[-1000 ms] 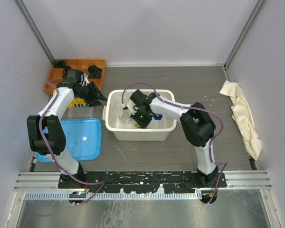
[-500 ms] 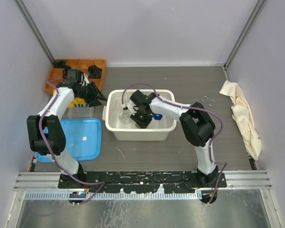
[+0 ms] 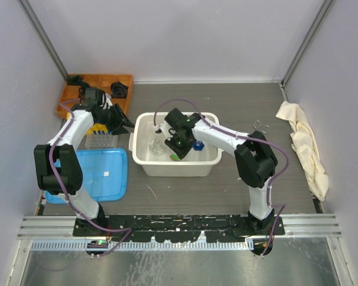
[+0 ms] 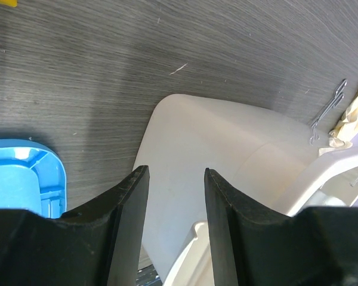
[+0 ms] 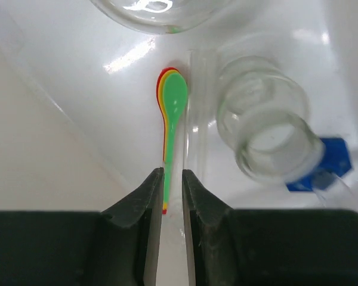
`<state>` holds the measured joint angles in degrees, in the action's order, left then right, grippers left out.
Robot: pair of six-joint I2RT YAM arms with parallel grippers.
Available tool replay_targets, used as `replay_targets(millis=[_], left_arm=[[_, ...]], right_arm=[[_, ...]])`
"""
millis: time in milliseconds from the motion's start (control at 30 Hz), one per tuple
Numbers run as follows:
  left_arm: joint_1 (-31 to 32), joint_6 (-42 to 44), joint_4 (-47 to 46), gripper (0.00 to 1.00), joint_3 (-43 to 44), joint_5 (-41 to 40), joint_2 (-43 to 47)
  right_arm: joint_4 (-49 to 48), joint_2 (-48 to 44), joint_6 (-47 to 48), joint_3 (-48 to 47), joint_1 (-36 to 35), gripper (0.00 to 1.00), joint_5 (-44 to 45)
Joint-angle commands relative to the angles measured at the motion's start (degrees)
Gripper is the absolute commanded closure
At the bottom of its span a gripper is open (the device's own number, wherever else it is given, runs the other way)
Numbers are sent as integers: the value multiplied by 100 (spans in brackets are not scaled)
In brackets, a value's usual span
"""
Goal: Organize the chemistry lab equipment
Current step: Place the chemistry item in the storage box.
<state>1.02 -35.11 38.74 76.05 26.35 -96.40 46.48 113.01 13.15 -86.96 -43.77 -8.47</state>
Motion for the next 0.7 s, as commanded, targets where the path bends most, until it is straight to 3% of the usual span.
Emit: replay_targets(millis=[0,267,400,500,667], left_arm=[[-14,-8,-205,57,-40,107,293],[-14,-55,-365,57,-27,42,410],[-14,-44,-367,57,69,-10,487],[-13,-10,-352,57,159,-101,592],[-13,104,-306,56,491,-427,770]], right_arm=[[107,-1043,-109,-649,5,75,500],[-464,-2113,-932,-1217,803,71,1328],[-819,-2696,-1706,-992,2177,69,1854],[-832,-2958,-2422,-686,3374,55,2298],[-135,-2494,-2953,-419,4663,54,1785]])
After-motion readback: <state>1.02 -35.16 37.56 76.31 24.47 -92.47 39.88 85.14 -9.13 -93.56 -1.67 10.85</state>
